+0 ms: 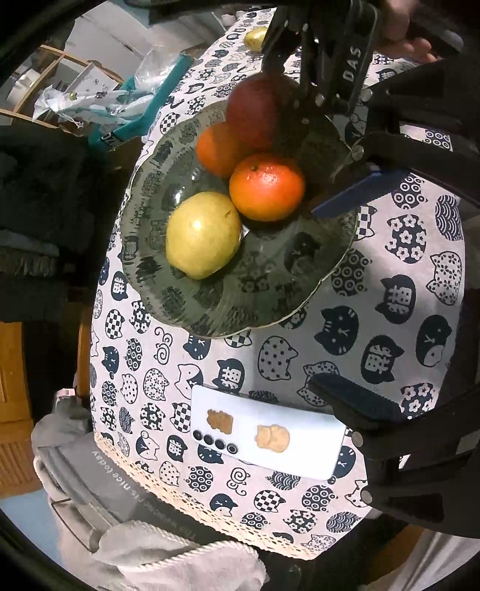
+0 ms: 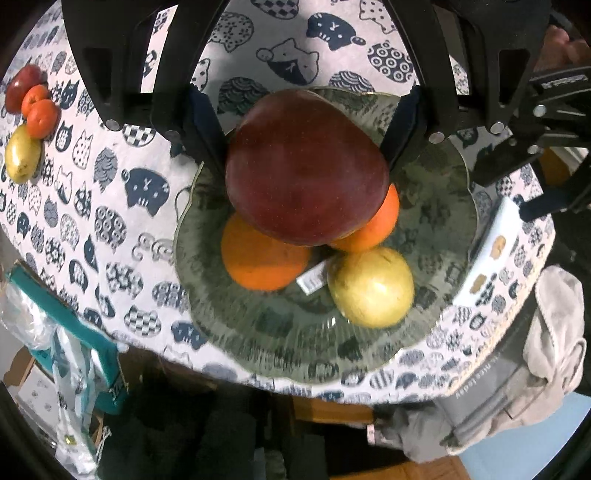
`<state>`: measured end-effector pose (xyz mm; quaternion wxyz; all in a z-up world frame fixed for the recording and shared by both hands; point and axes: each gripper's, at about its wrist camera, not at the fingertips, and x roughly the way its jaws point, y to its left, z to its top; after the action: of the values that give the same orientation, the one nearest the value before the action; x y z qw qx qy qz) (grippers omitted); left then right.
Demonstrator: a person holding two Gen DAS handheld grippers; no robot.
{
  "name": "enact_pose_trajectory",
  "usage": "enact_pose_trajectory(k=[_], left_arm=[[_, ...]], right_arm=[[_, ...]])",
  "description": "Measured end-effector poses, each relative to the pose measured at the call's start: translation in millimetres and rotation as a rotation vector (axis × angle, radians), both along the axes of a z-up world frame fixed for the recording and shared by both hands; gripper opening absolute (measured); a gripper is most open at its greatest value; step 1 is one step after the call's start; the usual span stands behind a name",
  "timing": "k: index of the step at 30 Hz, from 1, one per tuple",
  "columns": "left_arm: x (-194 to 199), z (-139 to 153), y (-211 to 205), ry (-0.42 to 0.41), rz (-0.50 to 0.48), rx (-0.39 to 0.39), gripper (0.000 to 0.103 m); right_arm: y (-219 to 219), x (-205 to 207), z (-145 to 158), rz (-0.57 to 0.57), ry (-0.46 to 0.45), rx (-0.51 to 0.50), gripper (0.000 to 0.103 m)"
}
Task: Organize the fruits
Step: 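Lower the orange into the glass bowl with the left tool while the right tool releases the apple there, then raise both tools out of the bowl and pull them back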
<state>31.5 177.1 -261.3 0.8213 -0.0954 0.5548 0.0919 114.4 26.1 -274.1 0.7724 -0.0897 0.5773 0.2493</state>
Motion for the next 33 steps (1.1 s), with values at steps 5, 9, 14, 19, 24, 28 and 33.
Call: enact_pose_trajectory(k=[5,9,14,19,24,28,33], left_arm=[[-1.4,3.9,-2.5,-0.009,-0.004,0.008,0.087],[-2.1,8.6,-5.3,-0.016,-0.007,0.011,0.087],[-3.6,21.2,-9.4,-0.043,-0.010,0.001,0.087],[-4.4,45.4,-19.5,-0.104,-0.025,0.004,0.087],[-5.8,72.4,-32.9,-0.171,-0.044,-0.003,0.087],[-7.1,93.2,-45.5,-0.221,-0.064,0.010,0.087],[-9.6,118.2,-60.0,-0.284,-0.092,0.002,0.088]], right_arm=[[3.4,-4.1,5.7,0.025,-0.037,-0.007,0.082],[-2.2,-0.8,25.6,0.008,-0.095,0.022,0.085],[-18.2,5.7,55.1,-0.042,-0.149,0.066,0.085],[-34.1,4.5,84.6,-0.072,-0.228,0.066,0.085],[-53.4,-3.2,112.8,-0.091,-0.299,0.074,0.085],[-68.8,-12.8,134.5,-0.102,-0.357,0.074,0.085],[-88.7,-26.8,163.7,-0.122,-0.433,0.085,0.085]])
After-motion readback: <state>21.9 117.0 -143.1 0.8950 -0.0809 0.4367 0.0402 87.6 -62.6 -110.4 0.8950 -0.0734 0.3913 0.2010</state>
